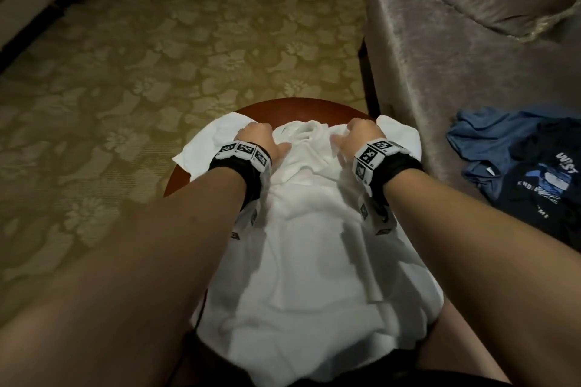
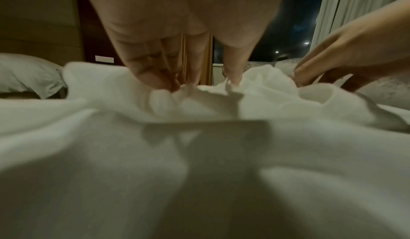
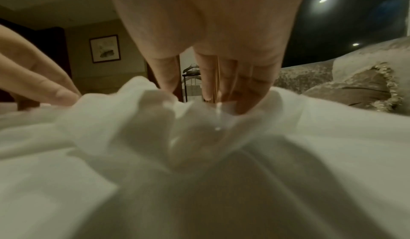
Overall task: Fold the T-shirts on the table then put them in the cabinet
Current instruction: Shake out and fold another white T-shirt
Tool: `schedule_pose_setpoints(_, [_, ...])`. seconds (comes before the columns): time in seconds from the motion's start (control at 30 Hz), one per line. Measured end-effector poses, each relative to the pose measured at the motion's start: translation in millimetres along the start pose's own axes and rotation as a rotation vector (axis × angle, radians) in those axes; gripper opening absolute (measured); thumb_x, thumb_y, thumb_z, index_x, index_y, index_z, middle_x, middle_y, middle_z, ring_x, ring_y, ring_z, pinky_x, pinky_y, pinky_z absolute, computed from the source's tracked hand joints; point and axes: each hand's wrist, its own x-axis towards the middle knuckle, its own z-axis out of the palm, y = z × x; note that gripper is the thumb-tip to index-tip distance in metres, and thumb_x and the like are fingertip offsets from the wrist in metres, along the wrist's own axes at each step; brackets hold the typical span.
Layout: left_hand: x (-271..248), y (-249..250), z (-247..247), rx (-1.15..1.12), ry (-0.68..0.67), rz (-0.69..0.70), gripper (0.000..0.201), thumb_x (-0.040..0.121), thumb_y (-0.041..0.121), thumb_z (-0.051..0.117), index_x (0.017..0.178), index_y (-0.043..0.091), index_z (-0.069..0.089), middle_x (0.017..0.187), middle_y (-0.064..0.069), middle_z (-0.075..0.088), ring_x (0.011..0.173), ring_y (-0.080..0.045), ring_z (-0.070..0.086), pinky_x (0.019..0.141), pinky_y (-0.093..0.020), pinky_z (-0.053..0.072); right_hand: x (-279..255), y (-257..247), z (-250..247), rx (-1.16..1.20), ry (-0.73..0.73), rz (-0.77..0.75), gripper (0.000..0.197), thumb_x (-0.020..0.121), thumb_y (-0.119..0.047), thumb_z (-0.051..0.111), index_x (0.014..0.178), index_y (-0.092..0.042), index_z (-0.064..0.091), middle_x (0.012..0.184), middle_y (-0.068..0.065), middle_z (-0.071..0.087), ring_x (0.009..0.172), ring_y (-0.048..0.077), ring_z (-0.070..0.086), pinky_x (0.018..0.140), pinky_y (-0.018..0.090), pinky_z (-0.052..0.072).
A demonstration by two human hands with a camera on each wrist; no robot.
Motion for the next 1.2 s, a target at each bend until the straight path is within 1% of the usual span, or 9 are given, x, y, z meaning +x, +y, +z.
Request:
schedule_pose_setpoints(0.1, [11, -3, 3, 0.02, -0.078, -0.057, 0.037, 0.086, 0.034, 0.056, 0.11, 0.007, 0.064, 0.11, -0.014, 0.065, 0.098, -0.032, 0.061, 0.077, -0.031, 0.047, 9, -1, 6, -0.078, -0.111, 0.015, 0.026, 0.077, -0.029, 0.063, 0.093, -0.009, 0.063, 0.093, 0.004, 0.065, 0.086, 0.026, 0.062, 0.068, 0.027, 0.049])
schedule_pose_setpoints(0.2, [14, -11, 2, -0.072, -0.026, -0.123, 0.026, 0.087, 0.02, 0.055, 0.104, 0.004, 0.066, 0.105, -0.017, 0.067, 0.099, -0.034, 0.063, 0.073, -0.029, 0.044, 15, 3, 5, -0.152, -0.108, 0.008, 0.016, 0.086, -0.016, 0.054, 0.092, -0.009, 0.068, 0.097, 0.008, 0.066, 0.082, 0.026, 0.061, 0.069, 0.027, 0.05])
schedule_pose_setpoints(0.3, [8, -21, -5, -0.278, 0.026, -0.141, 0.019, 0.088, 0.032, 0.053, 0.091, 0.019, 0.067, 0.094, -0.01, 0.07, 0.088, -0.032, 0.064, 0.079, -0.033, 0.051, 10, 8, 1, -0.099, -0.035, 0.039, 0.018, 0.087, -0.015, 0.053, 0.093, -0.007, 0.069, 0.097, 0.013, 0.066, 0.076, 0.029, 0.054, 0.067, 0.027, 0.042])
schedule_pose_setpoints(0.47, [-14, -20, -33, -0.464, 0.204, -0.095, 0.02, 0.094, 0.03, 0.05, 0.088, 0.014, 0.061, 0.081, -0.006, 0.063, 0.076, -0.027, 0.057, 0.067, -0.029, 0.043, -9, 13, -15, -0.052, 0.051, 0.008, 0.024, 0.094, -0.014, 0.045, 0.11, -0.008, 0.062, 0.114, 0.016, 0.061, 0.105, 0.034, 0.056, 0.08, 0.032, 0.045])
schedule_pose_setpoints(0.6, [-36, -12, -61, -0.512, 0.323, -0.035, 0.026, 0.097, 0.025, 0.045, 0.096, 0.008, 0.065, 0.084, -0.008, 0.061, 0.081, -0.028, 0.056, 0.067, -0.028, 0.037, -31, 12, -41, 0.069, 0.22, 0.017, 0.021, 0.093, -0.017, 0.041, 0.105, -0.011, 0.057, 0.11, 0.015, 0.06, 0.104, 0.036, 0.054, 0.079, 0.036, 0.045])
schedule_pose_setpoints(0.8, [-67, 7, -99, -0.551, 0.393, 0.065, 0.036, 0.1, 0.022, 0.038, 0.091, -0.004, 0.062, 0.098, -0.027, 0.063, 0.093, -0.039, 0.057, 0.074, -0.038, 0.042, -65, 6, -74, 0.088, 0.145, 0.03, 0.019, 0.089, -0.019, 0.049, 0.101, -0.008, 0.06, 0.112, 0.015, 0.062, 0.102, 0.036, 0.058, 0.086, 0.038, 0.048])
schedule_pose_setpoints(0.9, [-81, 17, -108, -0.518, 0.345, 0.096, 0.039, 0.1, 0.022, 0.039, 0.063, 0.01, 0.047, 0.063, -0.007, 0.048, 0.074, -0.025, 0.046, 0.061, -0.03, 0.027, -86, -7, -77, 0.239, 0.185, -0.163, 0.022, 0.085, -0.031, 0.059, 0.092, -0.011, 0.065, 0.094, 0.007, 0.066, 0.091, 0.029, 0.063, 0.072, 0.032, 0.049])
schedule_pose_setpoints(1.07, [-102, 24, -119, -0.504, 0.317, 0.119, 0.041, 0.1, 0.024, 0.042, 0.061, 0.011, 0.046, 0.057, 0.002, 0.041, 0.072, -0.021, 0.044, 0.061, -0.027, 0.026, -115, -40, -61, 0.136, -0.108, -0.327, 0.055, 0.076, -0.063, 0.062, 0.094, -0.011, 0.067, 0.088, 0.003, 0.068, 0.083, 0.022, 0.063, 0.077, 0.035, 0.051])
schedule_pose_setpoints(1.2, [-112, 25, -129, -0.525, 0.323, 0.154, 0.033, 0.098, 0.024, 0.042, 0.069, 0.011, 0.051, 0.058, 0.001, 0.039, 0.068, -0.02, 0.041, 0.055, -0.029, 0.028, -113, -42, -53, -0.015, -0.059, -0.301, 0.03, 0.084, -0.038, 0.06, 0.102, -0.015, 0.065, 0.101, 0.005, 0.066, 0.091, 0.026, 0.062, 0.073, 0.03, 0.047])
